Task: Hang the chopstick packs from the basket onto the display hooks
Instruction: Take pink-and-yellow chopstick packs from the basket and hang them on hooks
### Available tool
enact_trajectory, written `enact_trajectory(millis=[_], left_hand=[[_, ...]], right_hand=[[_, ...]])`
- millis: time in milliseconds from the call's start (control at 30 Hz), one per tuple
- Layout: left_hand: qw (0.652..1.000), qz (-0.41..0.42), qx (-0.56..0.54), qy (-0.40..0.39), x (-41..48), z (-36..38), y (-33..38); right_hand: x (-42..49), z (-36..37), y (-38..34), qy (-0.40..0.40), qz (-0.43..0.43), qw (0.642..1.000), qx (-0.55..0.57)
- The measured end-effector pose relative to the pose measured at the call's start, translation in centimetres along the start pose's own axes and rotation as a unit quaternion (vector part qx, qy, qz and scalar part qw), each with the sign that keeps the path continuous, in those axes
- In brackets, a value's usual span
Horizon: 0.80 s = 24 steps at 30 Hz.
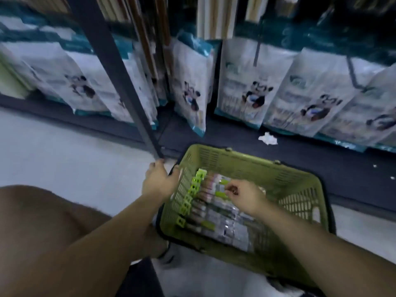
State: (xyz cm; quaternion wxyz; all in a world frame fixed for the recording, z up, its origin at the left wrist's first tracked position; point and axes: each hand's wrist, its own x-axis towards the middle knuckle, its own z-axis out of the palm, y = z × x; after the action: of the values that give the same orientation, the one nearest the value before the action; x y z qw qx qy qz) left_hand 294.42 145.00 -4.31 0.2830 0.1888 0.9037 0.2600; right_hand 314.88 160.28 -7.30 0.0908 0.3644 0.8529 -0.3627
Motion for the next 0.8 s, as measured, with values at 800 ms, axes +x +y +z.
enact_trajectory(millis=[800], left_hand=[[0.993, 0.027, -0.109, -0.037, -0.2, 4.0, -5.3]], right_hand=[[2.3, 13.8, 6.7, -0.121, 0.001, 0.986, -0.115]])
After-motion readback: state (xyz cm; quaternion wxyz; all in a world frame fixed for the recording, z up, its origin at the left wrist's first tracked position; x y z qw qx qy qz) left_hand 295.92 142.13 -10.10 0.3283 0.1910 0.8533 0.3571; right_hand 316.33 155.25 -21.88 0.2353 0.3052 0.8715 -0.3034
